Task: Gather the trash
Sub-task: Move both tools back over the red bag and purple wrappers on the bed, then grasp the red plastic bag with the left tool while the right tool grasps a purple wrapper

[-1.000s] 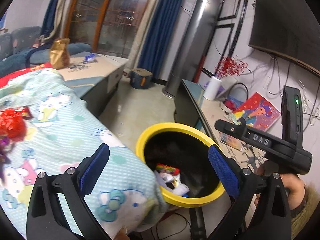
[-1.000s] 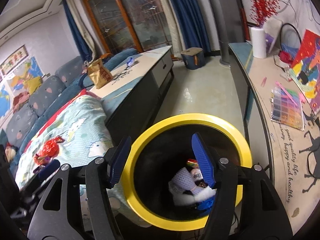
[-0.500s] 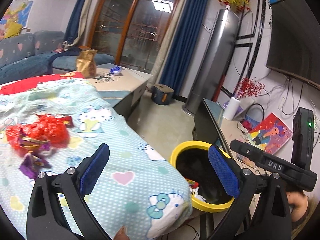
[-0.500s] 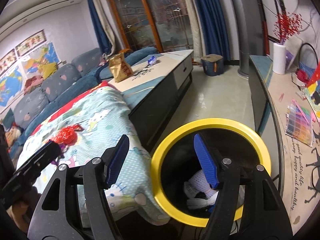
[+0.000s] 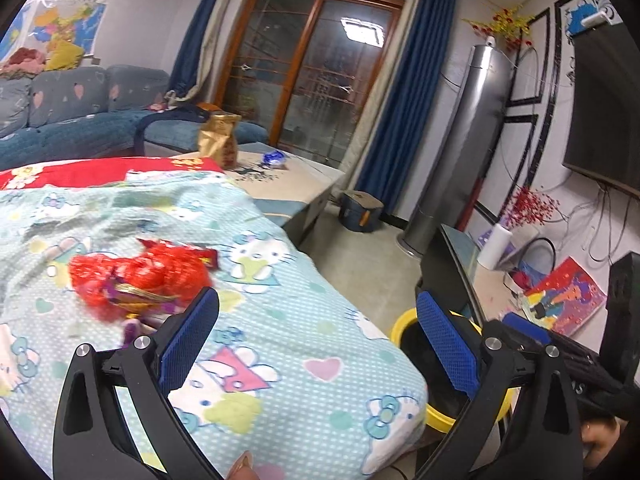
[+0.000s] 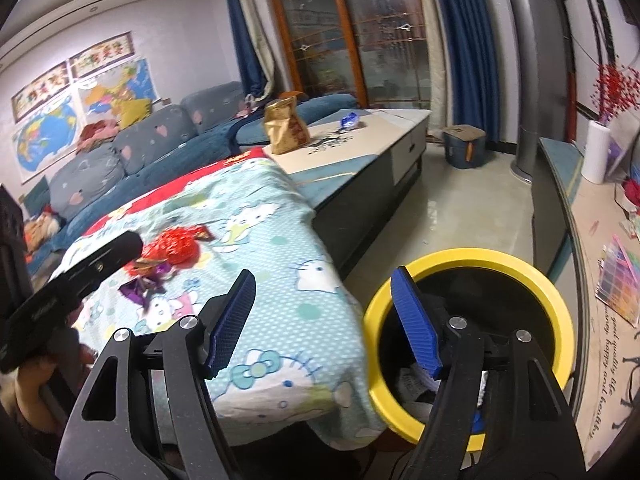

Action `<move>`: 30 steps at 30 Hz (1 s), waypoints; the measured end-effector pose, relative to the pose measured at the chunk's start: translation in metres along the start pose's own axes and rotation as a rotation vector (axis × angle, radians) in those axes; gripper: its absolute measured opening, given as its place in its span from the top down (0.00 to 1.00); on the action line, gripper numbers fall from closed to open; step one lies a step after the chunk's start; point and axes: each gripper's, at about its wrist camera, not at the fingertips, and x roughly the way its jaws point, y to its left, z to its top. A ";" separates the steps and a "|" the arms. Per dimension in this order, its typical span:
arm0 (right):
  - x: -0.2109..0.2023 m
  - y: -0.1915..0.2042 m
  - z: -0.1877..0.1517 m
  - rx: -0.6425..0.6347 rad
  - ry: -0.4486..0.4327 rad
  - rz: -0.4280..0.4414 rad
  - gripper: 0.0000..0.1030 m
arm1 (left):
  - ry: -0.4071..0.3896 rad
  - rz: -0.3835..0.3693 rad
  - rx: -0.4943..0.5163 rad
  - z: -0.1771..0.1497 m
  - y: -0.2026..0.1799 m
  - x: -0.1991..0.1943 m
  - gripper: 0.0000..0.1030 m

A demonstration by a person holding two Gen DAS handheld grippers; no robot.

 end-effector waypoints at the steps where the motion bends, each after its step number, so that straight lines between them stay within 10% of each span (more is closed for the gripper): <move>1: 0.001 0.004 -0.001 -0.009 0.003 0.008 0.39 | -0.003 0.008 -0.006 0.001 0.004 -0.001 0.07; 30: 0.044 0.141 -0.019 -0.245 0.134 0.222 0.39 | -0.081 0.229 -0.188 0.016 0.125 -0.042 0.07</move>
